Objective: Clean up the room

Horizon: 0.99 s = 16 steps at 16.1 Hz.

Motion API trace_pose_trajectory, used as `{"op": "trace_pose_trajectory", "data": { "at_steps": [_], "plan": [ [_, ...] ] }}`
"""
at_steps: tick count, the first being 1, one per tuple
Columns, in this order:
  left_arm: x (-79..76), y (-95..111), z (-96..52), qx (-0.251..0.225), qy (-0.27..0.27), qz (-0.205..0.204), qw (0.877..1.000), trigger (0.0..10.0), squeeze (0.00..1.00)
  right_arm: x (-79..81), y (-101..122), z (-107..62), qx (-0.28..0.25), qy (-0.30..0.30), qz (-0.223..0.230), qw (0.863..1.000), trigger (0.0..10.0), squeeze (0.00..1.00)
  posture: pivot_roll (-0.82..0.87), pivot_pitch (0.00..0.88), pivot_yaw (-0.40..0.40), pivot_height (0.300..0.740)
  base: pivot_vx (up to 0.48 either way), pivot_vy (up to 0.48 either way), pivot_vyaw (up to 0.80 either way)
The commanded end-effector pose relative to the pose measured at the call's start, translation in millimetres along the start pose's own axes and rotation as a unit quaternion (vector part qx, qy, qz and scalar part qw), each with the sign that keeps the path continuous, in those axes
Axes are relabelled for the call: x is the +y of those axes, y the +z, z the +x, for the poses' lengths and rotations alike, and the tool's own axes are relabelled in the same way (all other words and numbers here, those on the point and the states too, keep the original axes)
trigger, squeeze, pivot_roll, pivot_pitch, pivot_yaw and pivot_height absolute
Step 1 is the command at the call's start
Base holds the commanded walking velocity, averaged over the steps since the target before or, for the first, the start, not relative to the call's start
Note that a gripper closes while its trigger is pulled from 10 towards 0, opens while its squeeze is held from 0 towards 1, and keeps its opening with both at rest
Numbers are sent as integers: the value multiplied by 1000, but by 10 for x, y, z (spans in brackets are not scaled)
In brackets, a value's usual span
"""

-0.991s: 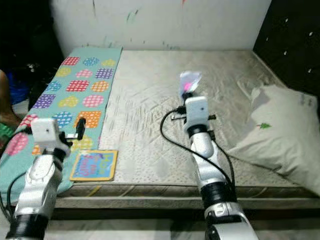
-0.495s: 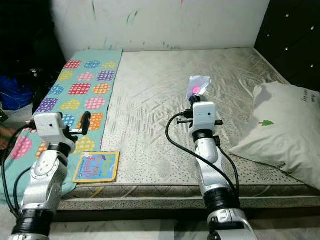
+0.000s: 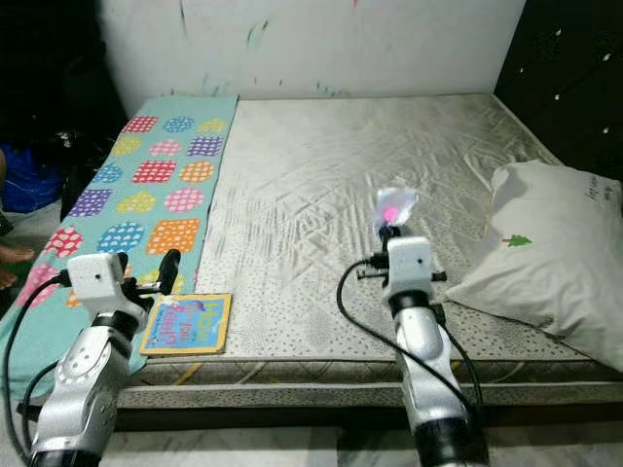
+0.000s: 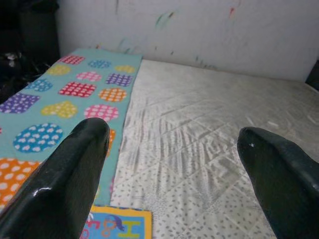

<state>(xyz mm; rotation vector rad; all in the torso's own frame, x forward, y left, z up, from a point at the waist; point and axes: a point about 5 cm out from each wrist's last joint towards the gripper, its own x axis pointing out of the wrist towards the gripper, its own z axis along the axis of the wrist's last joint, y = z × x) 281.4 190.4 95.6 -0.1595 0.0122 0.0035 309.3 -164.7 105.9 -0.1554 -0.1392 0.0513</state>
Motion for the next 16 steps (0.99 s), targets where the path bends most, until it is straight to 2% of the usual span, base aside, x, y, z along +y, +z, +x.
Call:
{"op": "trace_pose_trajectory", "data": {
  "at_steps": [1,6,9,16],
  "plan": [
    [26,5,-53,7,6,-1,1000,10000,0,54,60,-9,-4,16,4,1000,10000,0,-114,0,-1,740,0,337,0],
    [2,-2,-161,14,5,-17,1000,10000,0,59,39,-76,12,36,-2,999,10000,0,-114,0,-14,740,0,453,0],
    [-21,6,-193,13,-8,-48,999,10000,0,51,30,-131,23,40,-6,999,10000,0,-124,0,-12,740,0,0,0],
    [-50,41,-236,14,-18,-53,998,10000,0,73,32,-169,36,54,-10,998,10000,0,-121,0,-17,740,302,0,0]
  ]
}}
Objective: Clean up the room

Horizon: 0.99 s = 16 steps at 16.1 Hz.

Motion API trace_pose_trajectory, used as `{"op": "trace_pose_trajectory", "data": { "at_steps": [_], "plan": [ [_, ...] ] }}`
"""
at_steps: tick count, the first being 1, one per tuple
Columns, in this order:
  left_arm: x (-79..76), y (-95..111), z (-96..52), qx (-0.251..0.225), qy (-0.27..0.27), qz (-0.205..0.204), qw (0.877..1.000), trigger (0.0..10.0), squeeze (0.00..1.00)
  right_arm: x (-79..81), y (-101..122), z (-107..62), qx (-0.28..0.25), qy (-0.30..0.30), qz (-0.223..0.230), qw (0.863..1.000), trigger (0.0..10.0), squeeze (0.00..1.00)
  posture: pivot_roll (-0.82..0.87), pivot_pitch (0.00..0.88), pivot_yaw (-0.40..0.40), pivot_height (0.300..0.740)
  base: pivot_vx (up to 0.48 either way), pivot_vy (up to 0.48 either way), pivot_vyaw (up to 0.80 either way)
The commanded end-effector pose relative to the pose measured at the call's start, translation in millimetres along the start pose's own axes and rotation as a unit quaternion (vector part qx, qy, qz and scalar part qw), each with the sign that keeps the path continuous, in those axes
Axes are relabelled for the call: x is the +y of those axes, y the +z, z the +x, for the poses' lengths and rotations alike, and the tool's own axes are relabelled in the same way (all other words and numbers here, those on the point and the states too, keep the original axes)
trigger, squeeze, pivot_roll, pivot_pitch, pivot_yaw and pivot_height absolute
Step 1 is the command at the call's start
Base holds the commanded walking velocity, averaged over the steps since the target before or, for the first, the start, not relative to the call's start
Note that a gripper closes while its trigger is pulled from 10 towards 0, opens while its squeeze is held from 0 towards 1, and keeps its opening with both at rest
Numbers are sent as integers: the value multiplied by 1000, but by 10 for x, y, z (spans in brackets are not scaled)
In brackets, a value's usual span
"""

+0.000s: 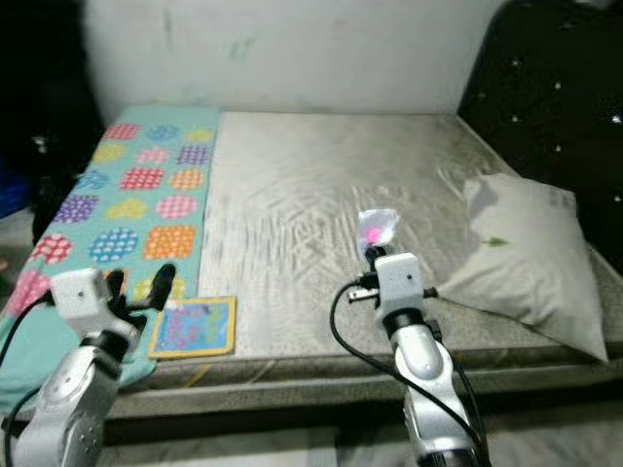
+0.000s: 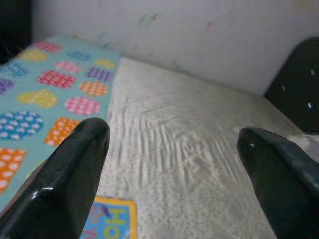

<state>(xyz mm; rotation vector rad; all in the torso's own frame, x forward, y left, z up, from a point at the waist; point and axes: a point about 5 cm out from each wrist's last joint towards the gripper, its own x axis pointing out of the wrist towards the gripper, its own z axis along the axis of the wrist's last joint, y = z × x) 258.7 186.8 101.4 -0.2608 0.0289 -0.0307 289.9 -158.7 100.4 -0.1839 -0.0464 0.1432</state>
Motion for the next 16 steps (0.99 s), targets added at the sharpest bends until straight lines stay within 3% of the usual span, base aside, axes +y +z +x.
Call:
{"op": "trace_pose_trajectory", "data": {
  "at_steps": [1,10,16],
  "plan": [
    [-10,-6,-8,6,-2,-3,1000,10000,0,-10,47,26,-2,2,-1,1000,10000,0,-123,0,-16,740,334,0,0],
    [-21,8,9,8,0,-2,1000,10000,0,-16,53,42,5,5,2,1000,10000,0,-123,0,-19,740,326,0,0],
    [6,-24,19,22,15,-9,1000,10000,0,-23,45,43,9,5,5,1000,10000,0,-121,0,-23,740,0,51,0]
  ]
}}
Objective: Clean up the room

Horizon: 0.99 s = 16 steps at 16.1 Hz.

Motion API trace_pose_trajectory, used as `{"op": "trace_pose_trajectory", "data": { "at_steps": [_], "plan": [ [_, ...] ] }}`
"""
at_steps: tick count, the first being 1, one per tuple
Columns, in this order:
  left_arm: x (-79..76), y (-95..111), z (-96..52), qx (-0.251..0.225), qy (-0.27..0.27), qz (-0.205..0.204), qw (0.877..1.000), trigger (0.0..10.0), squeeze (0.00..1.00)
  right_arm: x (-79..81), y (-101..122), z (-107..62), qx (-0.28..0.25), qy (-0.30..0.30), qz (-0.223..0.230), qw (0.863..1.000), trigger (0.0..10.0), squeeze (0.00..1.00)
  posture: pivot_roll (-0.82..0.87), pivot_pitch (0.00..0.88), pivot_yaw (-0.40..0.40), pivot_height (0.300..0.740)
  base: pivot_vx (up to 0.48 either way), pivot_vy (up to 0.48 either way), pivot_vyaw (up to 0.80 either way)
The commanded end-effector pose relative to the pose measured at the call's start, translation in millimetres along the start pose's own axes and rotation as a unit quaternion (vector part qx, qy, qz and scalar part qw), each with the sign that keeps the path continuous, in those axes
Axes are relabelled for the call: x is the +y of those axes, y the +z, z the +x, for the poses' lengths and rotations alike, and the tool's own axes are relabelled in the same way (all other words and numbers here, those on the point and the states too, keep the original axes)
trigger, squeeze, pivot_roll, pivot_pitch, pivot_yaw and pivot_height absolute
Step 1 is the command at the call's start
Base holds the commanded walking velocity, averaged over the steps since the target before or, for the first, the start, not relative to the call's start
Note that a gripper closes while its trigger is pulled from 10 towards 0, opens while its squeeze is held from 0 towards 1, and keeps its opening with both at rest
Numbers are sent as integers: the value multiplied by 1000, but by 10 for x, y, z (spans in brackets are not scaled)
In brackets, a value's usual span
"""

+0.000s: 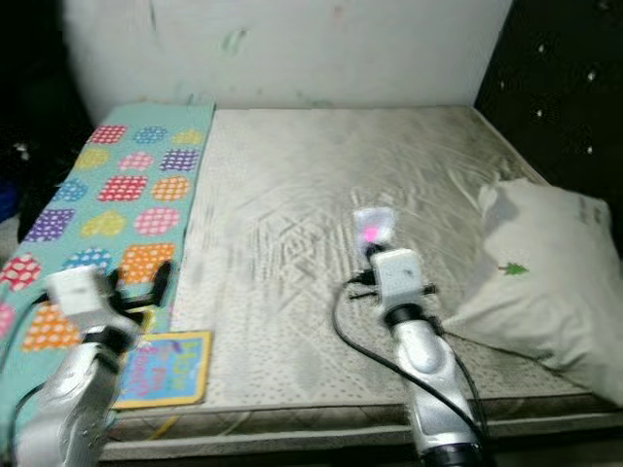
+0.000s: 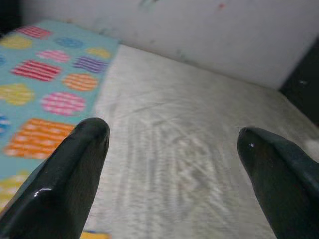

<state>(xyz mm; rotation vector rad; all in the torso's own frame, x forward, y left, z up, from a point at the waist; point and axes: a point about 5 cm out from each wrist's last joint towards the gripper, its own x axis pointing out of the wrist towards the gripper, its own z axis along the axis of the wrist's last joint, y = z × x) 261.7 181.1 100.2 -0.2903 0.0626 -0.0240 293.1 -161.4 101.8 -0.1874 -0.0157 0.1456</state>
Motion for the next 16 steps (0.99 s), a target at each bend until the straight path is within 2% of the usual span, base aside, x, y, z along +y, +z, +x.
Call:
{"op": "trace_pose_trajectory", "data": {
  "at_steps": [1,16],
  "plan": [
    [57,4,-13,5,10,6,1000,10000,0,11,37,15,-6,3,6,1000,10000,0,-121,0,-23,740,0,304,0],
    [60,-3,8,10,12,2,1000,10000,0,22,38,29,-4,11,4,1000,10000,0,-125,0,-24,740,0,480,0]
  ]
}}
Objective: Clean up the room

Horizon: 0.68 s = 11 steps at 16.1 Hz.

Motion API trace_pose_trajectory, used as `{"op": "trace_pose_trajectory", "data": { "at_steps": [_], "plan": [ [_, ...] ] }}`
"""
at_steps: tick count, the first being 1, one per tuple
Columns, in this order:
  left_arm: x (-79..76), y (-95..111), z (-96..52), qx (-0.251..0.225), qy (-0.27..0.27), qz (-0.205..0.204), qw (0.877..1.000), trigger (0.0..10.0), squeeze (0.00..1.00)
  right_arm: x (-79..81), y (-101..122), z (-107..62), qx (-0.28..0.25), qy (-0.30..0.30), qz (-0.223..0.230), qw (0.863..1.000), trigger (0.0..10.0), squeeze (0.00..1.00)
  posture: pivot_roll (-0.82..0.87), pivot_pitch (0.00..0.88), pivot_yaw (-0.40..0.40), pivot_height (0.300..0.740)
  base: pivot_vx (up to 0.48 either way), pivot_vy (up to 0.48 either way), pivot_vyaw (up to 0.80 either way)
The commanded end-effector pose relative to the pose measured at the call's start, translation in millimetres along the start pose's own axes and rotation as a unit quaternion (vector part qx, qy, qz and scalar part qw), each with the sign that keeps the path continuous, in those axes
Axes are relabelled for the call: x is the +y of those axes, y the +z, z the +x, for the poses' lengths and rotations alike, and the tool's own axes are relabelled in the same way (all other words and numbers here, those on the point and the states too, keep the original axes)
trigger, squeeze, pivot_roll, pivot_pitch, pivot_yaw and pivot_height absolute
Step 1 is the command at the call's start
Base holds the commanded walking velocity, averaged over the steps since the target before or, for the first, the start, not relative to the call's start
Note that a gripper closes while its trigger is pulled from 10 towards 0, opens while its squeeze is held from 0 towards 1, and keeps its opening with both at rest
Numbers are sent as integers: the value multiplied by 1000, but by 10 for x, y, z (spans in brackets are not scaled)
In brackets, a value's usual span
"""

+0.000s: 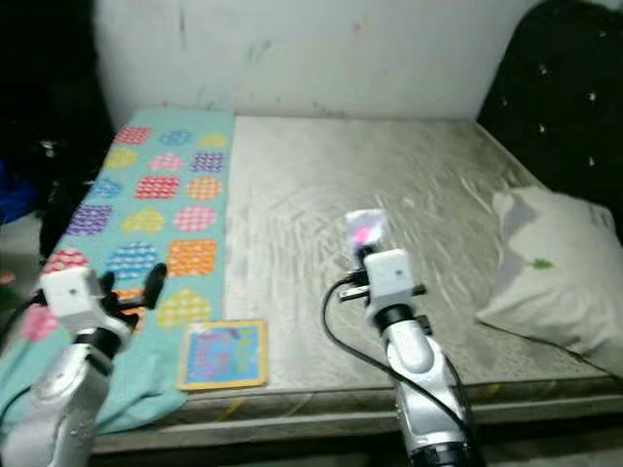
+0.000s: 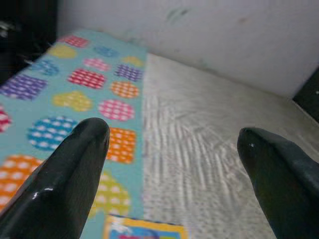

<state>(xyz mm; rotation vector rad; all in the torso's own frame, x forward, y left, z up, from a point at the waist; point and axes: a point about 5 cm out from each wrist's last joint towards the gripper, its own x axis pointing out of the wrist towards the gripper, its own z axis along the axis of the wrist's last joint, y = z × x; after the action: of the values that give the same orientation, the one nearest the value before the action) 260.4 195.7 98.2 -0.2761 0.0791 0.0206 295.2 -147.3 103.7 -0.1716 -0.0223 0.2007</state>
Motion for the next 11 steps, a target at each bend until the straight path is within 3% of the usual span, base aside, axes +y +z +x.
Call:
{"op": "trace_pose_trajectory", "data": {
  "at_steps": [1,11],
  "plan": [
    [-87,-23,22,5,-11,-4,1000,10000,0,-103,-2,-18,1,-14,-5,1000,10000,0,-125,0,-24,740,0,480,0],
    [-94,-33,46,8,-11,0,1000,10000,0,-96,-7,1,0,-8,-9,1000,10000,0,-126,0,-24,740,0,458,0]
  ]
}}
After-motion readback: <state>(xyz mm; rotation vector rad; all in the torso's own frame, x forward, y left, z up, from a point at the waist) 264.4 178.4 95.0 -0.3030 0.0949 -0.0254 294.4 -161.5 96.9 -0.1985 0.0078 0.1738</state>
